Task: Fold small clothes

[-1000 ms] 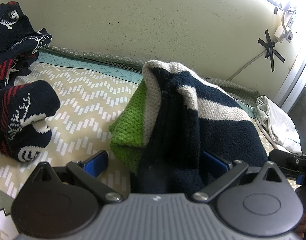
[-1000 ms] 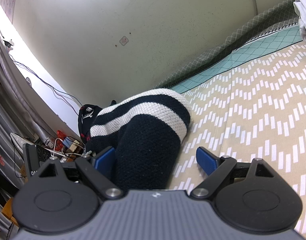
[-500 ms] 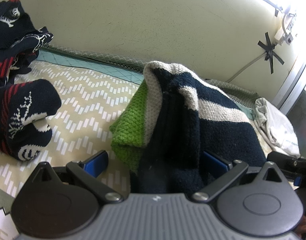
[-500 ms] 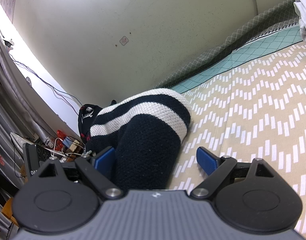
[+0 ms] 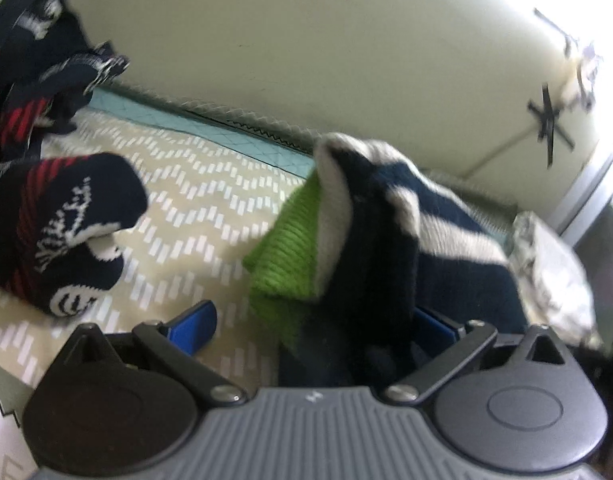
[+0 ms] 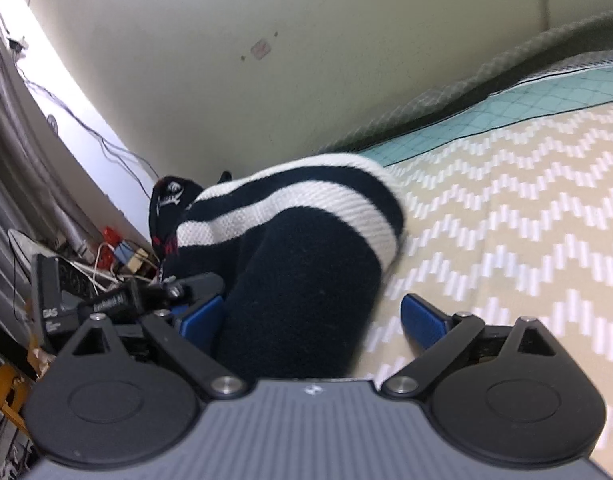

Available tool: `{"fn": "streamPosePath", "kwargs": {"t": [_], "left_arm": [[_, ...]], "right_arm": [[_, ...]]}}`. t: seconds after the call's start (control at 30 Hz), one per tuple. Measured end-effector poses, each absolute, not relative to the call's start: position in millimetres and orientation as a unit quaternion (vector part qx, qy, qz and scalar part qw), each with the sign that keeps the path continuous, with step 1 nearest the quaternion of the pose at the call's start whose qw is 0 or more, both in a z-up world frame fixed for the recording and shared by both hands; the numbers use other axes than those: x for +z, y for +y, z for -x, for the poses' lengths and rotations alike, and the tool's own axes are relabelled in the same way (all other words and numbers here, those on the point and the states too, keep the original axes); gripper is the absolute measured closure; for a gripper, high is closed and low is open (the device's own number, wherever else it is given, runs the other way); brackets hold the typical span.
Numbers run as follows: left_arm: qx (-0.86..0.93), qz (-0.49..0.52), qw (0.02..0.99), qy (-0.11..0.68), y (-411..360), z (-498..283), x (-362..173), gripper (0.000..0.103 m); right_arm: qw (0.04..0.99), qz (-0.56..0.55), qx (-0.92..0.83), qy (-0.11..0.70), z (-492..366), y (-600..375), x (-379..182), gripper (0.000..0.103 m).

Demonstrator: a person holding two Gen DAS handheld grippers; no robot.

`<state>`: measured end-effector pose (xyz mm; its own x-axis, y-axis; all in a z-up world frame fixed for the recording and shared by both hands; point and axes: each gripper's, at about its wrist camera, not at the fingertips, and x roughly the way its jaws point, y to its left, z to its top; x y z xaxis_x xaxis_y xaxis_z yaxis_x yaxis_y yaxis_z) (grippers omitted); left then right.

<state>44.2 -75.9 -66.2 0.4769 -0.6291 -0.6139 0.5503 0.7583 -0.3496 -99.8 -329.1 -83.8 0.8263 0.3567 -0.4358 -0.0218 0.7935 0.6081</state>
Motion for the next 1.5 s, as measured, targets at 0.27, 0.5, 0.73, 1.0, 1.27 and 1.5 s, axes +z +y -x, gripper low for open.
{"fn": "streamPosePath", "kwargs": {"t": [0.27, 0.5, 0.73, 1.0, 1.27, 1.5], "left_arm": [[-0.342, 0.018, 0.863, 0.372, -89, -37, -66, 0.001], [-0.368, 0.01, 0.861, 0.351, -101, -7, -57, 0.025], [-0.415, 0.061, 0.827, 0.374, -129, 9, -43, 0.028], [-0.512, 0.05, 0.788, 0.338, -258, 9, 21, 0.029], [-0.564, 0.001, 0.754, 0.338, -422, 3, 32, 0.029], [-0.511, -0.055, 0.763, 0.392, -485, -11, -30, 0.015]], "right_arm": [[0.923, -0.222, 0.093, 0.3, 61, -303, -77, 0.022], [0.93, -0.217, 0.087, 0.284, 95, -316, -65, 0.064], [0.945, -0.19, 0.076, 0.255, 138, -335, -38, 0.065], [0.972, -0.162, -0.01, 0.167, 189, -427, 27, 0.066], [0.97, -0.177, -0.12, 0.116, 217, -567, 44, 0.065], [0.936, -0.206, -0.217, 0.185, 189, -647, -21, 0.041]]}}
